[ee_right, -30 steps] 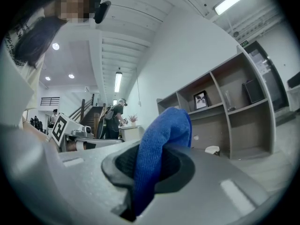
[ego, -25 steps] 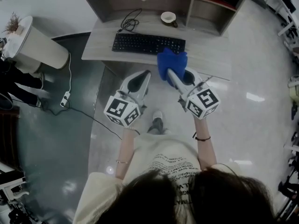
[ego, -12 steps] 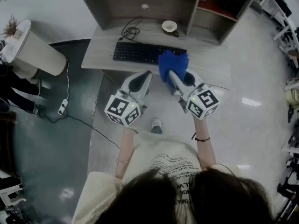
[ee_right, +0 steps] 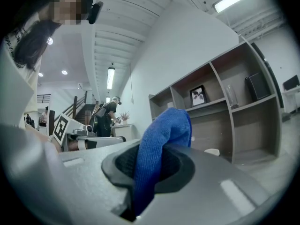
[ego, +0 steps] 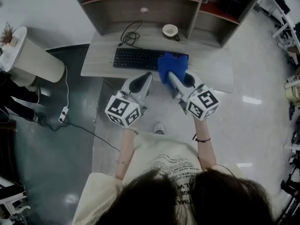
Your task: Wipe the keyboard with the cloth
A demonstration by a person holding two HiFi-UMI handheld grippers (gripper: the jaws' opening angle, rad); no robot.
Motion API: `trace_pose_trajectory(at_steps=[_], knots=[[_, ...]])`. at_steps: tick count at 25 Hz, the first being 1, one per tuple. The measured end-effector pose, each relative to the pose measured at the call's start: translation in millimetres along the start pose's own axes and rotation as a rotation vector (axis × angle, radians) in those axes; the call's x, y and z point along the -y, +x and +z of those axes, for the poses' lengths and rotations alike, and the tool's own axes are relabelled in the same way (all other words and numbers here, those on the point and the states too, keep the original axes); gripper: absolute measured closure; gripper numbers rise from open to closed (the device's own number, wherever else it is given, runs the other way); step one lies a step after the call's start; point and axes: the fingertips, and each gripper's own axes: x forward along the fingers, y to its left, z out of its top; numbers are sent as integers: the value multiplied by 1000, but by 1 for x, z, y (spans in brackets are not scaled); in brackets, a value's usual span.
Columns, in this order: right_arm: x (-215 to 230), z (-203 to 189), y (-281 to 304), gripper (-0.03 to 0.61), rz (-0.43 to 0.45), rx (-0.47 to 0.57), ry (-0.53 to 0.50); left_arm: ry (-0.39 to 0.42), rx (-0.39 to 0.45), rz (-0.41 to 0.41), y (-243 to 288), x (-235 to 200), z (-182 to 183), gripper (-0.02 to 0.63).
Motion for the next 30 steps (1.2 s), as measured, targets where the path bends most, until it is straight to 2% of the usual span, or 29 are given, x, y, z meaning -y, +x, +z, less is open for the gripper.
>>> trace_pose_trajectory(at_steps=[6,17,30], knots=[[12,-9,8,520,-42,-3,14,-11,-28,-31,11,-10,-11,626],[30,-22,13,520,-62,-49,39,-61,-59,-47,30,-16,-26,626],[92,-28,32,520,-58,-95,63,-102,-102,-37,93,-41,-42,626]])
